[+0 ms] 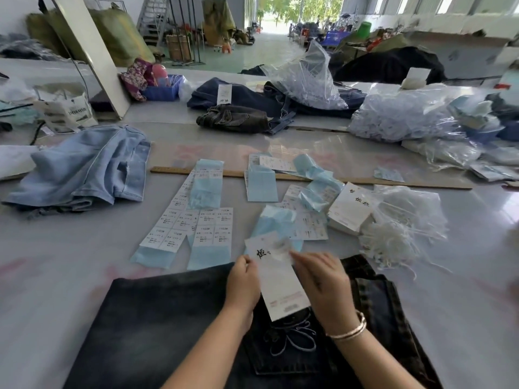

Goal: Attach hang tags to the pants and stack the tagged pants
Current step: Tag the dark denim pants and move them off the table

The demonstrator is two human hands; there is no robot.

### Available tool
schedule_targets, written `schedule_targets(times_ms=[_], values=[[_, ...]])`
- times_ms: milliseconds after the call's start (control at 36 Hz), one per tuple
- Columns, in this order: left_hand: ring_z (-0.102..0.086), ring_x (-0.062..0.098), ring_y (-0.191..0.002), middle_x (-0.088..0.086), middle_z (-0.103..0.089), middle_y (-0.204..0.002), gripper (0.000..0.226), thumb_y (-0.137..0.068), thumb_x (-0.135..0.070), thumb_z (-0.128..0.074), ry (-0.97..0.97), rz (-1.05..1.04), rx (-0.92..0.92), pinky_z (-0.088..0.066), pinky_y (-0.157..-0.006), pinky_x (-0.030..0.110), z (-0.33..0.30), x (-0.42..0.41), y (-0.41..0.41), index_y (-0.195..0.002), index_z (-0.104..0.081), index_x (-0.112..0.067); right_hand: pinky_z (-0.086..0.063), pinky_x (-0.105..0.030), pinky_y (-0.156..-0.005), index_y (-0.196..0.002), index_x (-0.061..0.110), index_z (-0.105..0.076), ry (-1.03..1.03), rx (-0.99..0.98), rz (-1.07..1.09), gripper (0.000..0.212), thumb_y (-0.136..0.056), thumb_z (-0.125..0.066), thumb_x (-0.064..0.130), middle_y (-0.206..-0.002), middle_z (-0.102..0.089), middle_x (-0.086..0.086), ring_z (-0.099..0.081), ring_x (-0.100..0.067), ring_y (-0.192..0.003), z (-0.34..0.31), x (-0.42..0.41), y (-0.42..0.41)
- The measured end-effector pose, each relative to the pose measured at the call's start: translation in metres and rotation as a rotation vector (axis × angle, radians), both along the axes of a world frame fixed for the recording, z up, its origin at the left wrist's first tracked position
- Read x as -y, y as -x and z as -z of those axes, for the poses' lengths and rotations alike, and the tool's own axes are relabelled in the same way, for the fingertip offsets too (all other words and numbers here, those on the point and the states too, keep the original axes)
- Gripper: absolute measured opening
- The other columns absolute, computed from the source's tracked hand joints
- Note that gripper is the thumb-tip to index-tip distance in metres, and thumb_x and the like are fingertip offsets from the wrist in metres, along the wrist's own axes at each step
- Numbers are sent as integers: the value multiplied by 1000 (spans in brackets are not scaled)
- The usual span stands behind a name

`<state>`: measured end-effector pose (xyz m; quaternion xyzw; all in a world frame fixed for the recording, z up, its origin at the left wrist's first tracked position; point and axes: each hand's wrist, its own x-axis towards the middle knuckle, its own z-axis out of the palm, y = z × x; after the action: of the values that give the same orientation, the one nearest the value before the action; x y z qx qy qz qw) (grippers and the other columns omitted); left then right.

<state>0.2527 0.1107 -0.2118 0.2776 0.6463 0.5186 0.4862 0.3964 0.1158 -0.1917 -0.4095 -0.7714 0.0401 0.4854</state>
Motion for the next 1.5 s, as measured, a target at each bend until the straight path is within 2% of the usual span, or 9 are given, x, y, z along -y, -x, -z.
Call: schedule_targets(times_ms=[333, 472, 750, 833, 972, 1139, 1250, 1389, 1500], values=[[-66, 27, -89, 11, -69, -97, 16, -99, -17, -44, -25, -61, -21, -56, -76, 41, -5, 4, -1, -93, -58, -13, -45, -26, -64, -84, 21, -76, -46, 355, 75, 29, -89, -51, 34, -82, -69, 9, -65, -13, -72, 11, 10, 6], [-69, 22, -80, 6, -71, -90, 9, -92, -21, -60, -33, -47, 13, -53, -62, 31, -6, 3, -2, -95, -59, -13, -50, -32, -60, -80, 22, -75, 48, 391, 69, 6, -78, -76, 27, -81, -63, 4, -62, -17, -67, 7, 12, 6], [-67, 19, -86, 8, -68, -102, 24, -91, -15, -63, 50, -37, 72, -52, -61, 29, -6, -5, 0, -114, -56, -12, -36, -40, -92, -87, 42, -74, 204, 546, -171, 14, -75, -68, 48, -136, -53, 2, -48, -22, -118, 2, 31, -4], [-64, 21, -94, 9, -66, -114, 27, -93, -17, -60, -16, -8, -226, -50, -72, 29, -5, -4, -5, -117, -49, -12, -25, -33, -94, -74, 35, -73, 245, 433, -208, 26, -82, -56, 53, -130, -55, 15, -35, -8, -121, -2, 33, -18], [-63, 16, -99, 1, -60, -127, 48, -93, -28, -58, -258, 281, -695, -49, -73, 19, -2, 12, -14, -136, -36, -22, -45, -45, -86, -80, 16, -73, 330, 16, 73, 22, -87, -59, 32, -87, -60, 16, -60, -15, -87, -29, -13, -73], [-60, 24, -105, 8, -51, -126, 69, -79, -34, -72, -500, 406, -1206, -55, -72, 35, 6, 24, -22, -135, -34, -20, -37, -35, -98, -119, 32, -61, 433, 961, 421, 29, -96, -46, 42, -128, -54, 5, -48, -19, -118, -23, -83, -123], [-49, 26, -121, 7, -45, -135, 54, -83, -44, -65, -381, 408, -1284, -42, -98, 44, 11, 19, -21, -130, -51, -21, -38, -32, -95, -117, 32, -61, 339, 1148, 403, 34, -98, -37, 46, -125, -55, 5, -48, -19, -115, -12, -97, -126], [-26, 7, -131, -17, -33, -141, 46, -93, -51, -45, -220, 554, -1110, -11, -104, 27, 14, 6, -13, -138, -37, -43, -34, -31, -91, -107, 31, -66, 319, 1074, 422, 32, -97, -39, 45, -119, -59, 9, -50, -16, -112, -3, -102, -129], [-27, 11, -130, -13, -36, -138, 38, -92, -39, -55, -261, 461, -898, -16, -100, 29, -6, -8, -10, -129, -49, -42, -29, -35, -86, -96, 22, -72, 343, 587, 379, 17, -91, -60, 33, -107, -68, 2, -53, -24, -106, -4, -104, -135]])
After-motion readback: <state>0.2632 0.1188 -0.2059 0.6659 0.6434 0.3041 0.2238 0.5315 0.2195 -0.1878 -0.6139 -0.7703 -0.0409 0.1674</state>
